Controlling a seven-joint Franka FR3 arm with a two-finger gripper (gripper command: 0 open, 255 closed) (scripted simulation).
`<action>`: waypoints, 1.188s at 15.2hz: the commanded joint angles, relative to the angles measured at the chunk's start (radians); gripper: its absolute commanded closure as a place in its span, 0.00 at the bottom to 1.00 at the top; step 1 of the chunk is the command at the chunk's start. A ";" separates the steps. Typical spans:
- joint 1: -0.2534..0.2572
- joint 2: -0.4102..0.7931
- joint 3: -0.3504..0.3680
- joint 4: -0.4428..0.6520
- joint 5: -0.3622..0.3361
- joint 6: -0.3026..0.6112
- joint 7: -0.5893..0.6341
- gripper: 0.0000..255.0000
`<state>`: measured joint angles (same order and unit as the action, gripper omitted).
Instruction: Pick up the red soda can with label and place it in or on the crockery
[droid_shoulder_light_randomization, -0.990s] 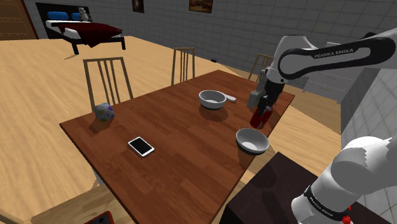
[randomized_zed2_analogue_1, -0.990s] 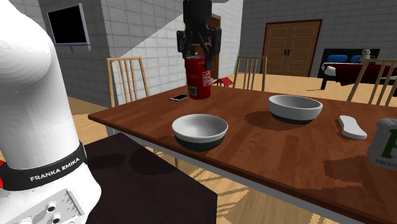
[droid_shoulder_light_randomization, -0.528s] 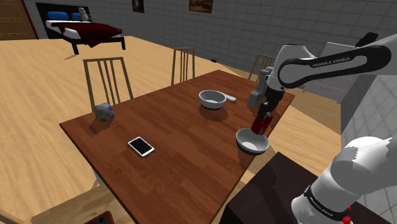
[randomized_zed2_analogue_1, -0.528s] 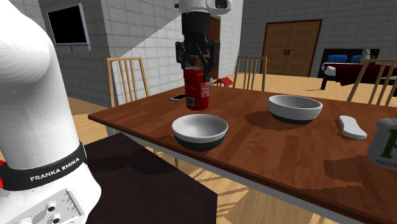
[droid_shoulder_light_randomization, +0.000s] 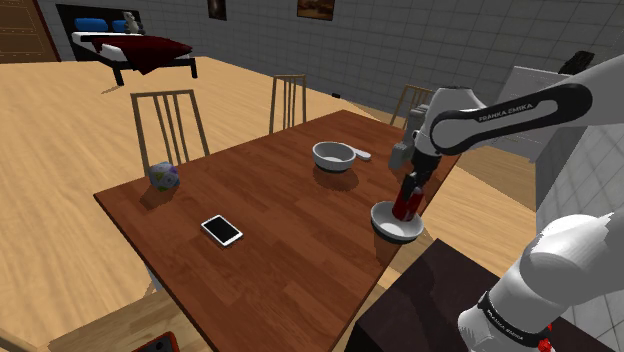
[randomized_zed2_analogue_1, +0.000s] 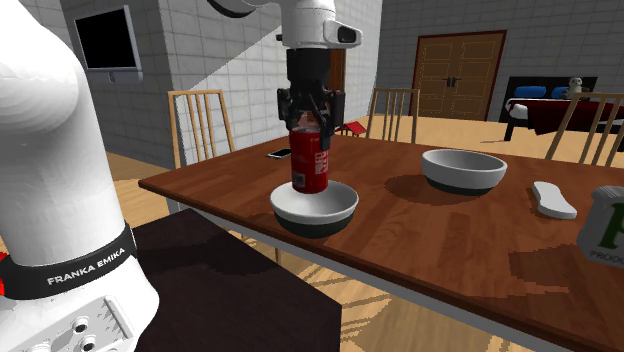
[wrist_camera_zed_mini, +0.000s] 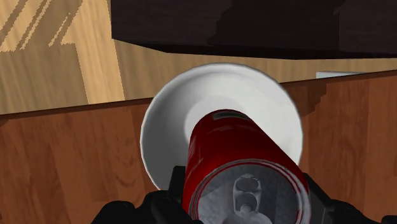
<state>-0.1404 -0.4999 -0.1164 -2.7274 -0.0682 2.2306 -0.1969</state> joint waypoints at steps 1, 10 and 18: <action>0.000 0.017 -0.002 -0.019 -0.001 0.037 -0.001 1.00; 0.000 0.045 -0.005 -0.038 -0.001 0.084 -0.002 1.00; 0.000 0.019 -0.003 -0.020 -0.001 0.040 -0.001 0.00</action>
<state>-0.1404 -0.4668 -0.1202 -2.7572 -0.0693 2.2957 -0.1981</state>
